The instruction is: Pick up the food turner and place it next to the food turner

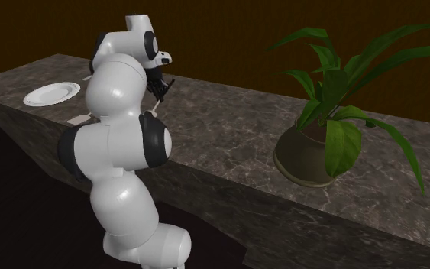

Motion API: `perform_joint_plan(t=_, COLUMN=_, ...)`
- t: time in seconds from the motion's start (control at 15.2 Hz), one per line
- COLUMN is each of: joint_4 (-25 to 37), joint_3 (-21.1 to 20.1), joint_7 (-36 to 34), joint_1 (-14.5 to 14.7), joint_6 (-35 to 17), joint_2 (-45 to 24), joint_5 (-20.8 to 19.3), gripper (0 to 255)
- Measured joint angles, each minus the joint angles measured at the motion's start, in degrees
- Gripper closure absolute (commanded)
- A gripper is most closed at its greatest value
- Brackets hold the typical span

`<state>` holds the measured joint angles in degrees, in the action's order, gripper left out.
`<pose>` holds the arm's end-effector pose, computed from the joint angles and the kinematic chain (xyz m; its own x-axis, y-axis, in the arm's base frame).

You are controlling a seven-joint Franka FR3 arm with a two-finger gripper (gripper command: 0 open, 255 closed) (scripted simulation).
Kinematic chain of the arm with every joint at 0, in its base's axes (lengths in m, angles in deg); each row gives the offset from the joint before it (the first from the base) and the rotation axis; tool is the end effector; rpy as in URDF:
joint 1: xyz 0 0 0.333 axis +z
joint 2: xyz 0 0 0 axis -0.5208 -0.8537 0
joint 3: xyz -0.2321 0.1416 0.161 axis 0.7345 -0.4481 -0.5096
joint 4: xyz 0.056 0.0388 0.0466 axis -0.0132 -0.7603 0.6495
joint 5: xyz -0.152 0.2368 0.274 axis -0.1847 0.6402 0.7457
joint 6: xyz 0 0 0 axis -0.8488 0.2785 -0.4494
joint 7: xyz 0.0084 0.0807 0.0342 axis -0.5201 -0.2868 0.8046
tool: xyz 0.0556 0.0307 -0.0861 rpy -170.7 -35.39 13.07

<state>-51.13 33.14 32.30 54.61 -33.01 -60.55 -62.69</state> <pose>0.4421 0.3520 0.6354 0.9844 0.1630 0.0660 0.1634 -0.9866 0.0000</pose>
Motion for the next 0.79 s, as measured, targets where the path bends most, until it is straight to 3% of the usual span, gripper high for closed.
perform_joint_plan(t=0.59, joint_4=-3.6, joint_3=0.1, joint_7=0.0, joint_1=-0.1, joint_6=-2.8, joint_2=0.9, joint_5=0.2, gripper=255)
perform_joint_plan(t=0.66, joint_4=-3.6, joint_3=0.1, joint_7=0.0, joint_1=-0.1, joint_6=-2.8, joint_2=0.9, joint_5=0.2, gripper=0)
perform_joint_plan(t=0.79, joint_4=-3.6, joint_3=0.1, joint_7=0.0, joint_1=-0.1, joint_6=-2.8, joint_2=0.9, joint_5=0.2, gripper=0)
